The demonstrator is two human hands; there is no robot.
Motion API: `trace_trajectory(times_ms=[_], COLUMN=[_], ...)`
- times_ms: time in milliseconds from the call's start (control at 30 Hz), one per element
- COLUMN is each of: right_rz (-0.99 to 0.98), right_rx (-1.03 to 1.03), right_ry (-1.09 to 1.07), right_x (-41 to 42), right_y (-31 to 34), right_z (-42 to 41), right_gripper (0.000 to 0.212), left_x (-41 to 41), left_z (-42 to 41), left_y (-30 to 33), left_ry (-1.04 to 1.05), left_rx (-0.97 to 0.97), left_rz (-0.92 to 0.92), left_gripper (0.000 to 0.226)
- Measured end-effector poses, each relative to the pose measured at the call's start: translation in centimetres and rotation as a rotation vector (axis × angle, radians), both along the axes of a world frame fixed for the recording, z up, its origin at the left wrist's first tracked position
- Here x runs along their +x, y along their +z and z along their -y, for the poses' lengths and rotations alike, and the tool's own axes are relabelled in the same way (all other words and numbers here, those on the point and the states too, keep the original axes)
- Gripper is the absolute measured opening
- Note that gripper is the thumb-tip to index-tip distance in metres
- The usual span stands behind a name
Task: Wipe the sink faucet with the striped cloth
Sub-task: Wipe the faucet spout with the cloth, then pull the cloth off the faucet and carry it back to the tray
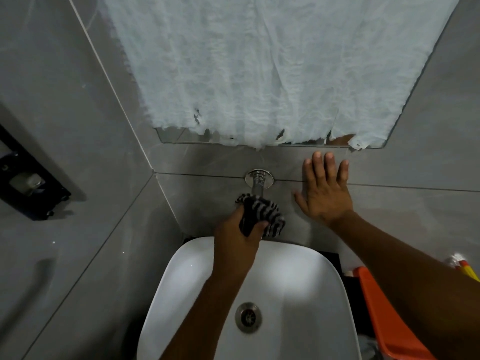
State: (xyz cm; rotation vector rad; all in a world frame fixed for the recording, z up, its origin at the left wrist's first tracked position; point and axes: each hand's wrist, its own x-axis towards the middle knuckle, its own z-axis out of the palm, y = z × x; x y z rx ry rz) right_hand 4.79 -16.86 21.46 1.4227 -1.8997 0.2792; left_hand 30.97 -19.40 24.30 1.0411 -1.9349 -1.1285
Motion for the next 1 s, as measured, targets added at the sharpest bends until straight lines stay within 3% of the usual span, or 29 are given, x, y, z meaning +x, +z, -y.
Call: trace_trajectory(times_ms=[67,200,267,400,567,667,733,800,867,933,1000], right_rz=[0.003,-0.020,-0.031,-0.035,-0.021,-0.003,0.055,0.200,0.476,0.959,1.353], right_rx=[-0.013,-0.032,-0.035,-0.032,-0.038,-0.017,0.016,0.050,0.065,0.068,0.155], right_ry=[0.005,0.019,0.015,0.010,0.030,0.026,0.014,-0.028,-0.018,0.171,0.277], right_x=[0.0,-0.1,-0.2,-0.1,-0.1,-0.1,0.3,2.4,6.1,9.8,13.0], right_y=[0.0,-0.1,-0.3,-0.3,-0.5,-0.4,0.2,1.2,1.7,1.5,0.9], right_z=[0.0,0.0,0.1,0.2,0.2,-0.1,-0.4,-0.8,-2.0,-4.8,-8.3], right_gripper=[0.097,0.098,0.098,0.097,0.099,0.100,0.099,0.095,0.084,0.054,0.040], left_x=[1.5,2.4,2.3,2.3,3.9,4.4,4.1,3.7,3.4,2.9,2.3], left_z=[-1.3,-2.2,-2.8,-3.2,-4.7,-5.7,-6.1,-6.1,-5.9,-5.8,-6.2], left_y=[-1.9,-3.8,-4.3,-4.1,-4.2,-4.3,-4.4,-5.1,-5.5,-5.7,-5.8], left_ry=[0.050,-0.077,-0.080,-0.071,-0.201,-0.262,-0.212,-0.090,0.007,0.067,0.104], left_rx=[0.088,0.886,1.069,1.193,1.373,1.361,1.316,1.257,1.175,1.104,1.065], left_rz=[-0.119,-0.766,-0.930,-1.001,-1.035,-1.038,-0.947,-0.840,-0.793,-0.782,-0.772], left_gripper=[0.046,0.034,0.040,0.042,0.042,0.056,0.062,0.061,0.053,0.050,0.045])
